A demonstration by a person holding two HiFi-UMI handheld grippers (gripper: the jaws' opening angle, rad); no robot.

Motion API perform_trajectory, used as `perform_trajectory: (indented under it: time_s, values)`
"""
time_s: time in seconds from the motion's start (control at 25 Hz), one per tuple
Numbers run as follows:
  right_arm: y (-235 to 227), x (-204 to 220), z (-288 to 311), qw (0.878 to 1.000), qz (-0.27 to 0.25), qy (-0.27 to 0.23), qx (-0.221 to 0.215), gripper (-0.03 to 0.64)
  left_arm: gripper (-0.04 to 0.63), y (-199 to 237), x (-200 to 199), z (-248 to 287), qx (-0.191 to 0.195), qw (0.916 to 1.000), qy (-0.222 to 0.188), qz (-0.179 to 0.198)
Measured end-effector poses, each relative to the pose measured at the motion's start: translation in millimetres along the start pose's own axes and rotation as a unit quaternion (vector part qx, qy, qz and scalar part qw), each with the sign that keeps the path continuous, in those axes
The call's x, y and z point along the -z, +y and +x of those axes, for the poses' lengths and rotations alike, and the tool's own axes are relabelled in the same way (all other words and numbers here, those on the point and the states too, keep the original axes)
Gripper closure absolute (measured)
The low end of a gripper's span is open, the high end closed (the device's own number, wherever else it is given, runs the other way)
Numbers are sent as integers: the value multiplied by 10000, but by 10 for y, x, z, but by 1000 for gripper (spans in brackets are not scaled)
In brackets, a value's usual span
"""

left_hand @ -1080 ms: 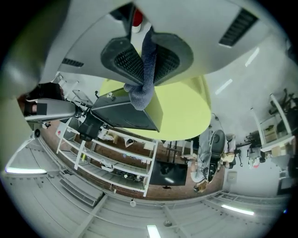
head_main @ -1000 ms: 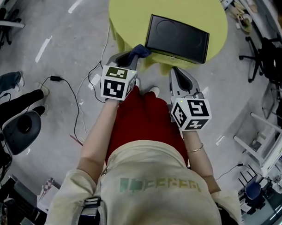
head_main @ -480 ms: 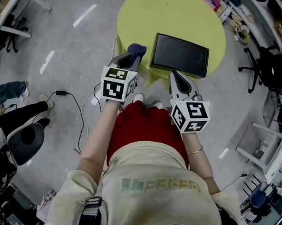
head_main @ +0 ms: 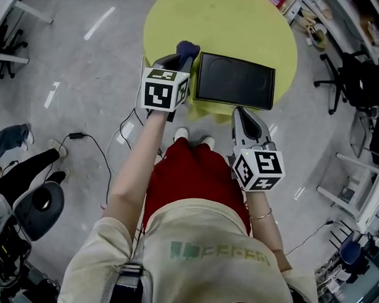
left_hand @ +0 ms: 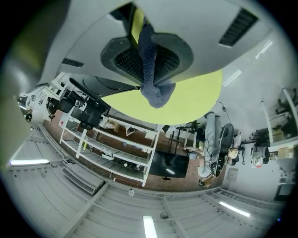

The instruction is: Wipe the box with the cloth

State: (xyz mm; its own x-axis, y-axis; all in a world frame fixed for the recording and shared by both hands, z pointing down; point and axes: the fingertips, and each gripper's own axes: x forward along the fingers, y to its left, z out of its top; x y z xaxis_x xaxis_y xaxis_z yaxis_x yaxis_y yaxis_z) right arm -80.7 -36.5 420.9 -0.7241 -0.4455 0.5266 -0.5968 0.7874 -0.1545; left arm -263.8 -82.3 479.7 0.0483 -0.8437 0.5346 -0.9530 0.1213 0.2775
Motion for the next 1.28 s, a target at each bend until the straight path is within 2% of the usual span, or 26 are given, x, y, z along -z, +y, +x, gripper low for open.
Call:
perform_trajectory:
  time_s: [0.32,0.92,1.12,1.28]
  values:
    - [-78,103,83,9996,152,227,12,578,532,-194,40,258,283,9994,184,-77]
    - [154,283,56,9988,142,385,-251,578,532,-451,372,-187,833,9961,284,-65]
    - [43,296,-40,9987,159,339,-344,578,532,-649,482,-288,856,9957,334,-94]
    - [-8,336,-209,9987,170,246,-418,578,532,-776,624,-462,706,9968,372,-63]
